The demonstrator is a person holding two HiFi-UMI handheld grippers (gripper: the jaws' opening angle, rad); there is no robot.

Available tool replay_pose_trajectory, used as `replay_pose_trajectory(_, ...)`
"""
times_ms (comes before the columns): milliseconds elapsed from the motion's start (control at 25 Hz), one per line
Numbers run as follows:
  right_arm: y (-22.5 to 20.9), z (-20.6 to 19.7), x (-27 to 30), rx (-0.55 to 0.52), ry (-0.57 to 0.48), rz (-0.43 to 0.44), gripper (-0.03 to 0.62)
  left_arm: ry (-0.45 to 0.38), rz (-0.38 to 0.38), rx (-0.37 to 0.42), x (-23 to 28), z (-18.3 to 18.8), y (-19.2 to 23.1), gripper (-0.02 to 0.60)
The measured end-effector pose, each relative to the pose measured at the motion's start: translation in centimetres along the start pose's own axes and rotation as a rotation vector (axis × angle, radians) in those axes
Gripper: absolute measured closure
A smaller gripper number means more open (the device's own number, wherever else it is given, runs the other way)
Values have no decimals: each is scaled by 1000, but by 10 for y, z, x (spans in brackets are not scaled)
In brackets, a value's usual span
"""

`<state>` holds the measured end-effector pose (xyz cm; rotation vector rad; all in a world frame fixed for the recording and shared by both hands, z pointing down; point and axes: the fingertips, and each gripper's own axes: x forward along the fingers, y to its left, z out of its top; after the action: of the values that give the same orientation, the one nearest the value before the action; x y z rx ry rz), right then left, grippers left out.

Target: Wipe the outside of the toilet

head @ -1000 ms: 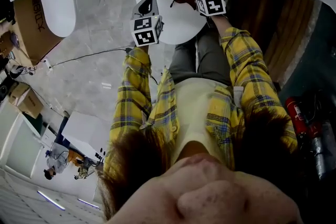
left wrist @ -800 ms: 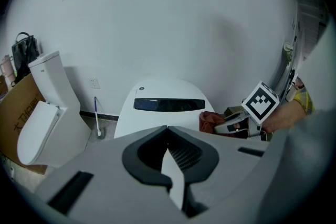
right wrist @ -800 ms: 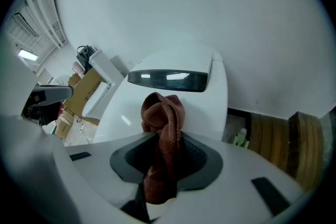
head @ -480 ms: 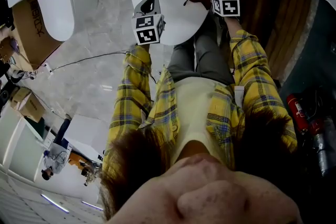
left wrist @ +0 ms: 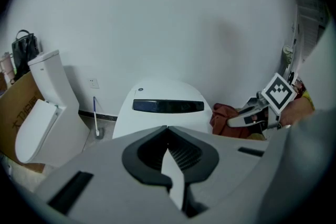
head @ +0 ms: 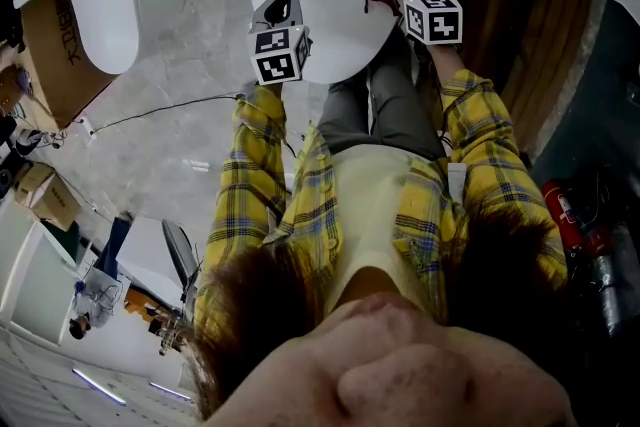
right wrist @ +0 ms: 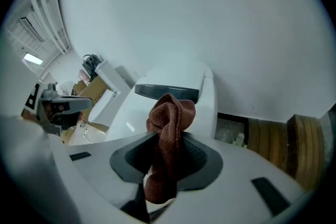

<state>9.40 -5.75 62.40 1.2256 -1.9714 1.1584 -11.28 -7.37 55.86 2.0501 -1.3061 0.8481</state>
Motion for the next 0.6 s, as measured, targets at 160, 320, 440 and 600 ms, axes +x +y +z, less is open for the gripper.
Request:
replay_pose_trajectory(160,58,17,-6,-40,-52,118,474,-10,34,-29,-12,-7,16,574)
replay_pose_trajectory(320,112,24,-1,-94,-64,216,474,-24,77,-66,-26,-14,35,574)
replay_pose_trajectory(440,145,18,12,-140,-42,260,474,-30,114,-98,-39,-22,51,574)
replay_pose_trajectory(600,183,9,31,-180,-13,311,474,-37,162,-135,-54,-34,72,574)
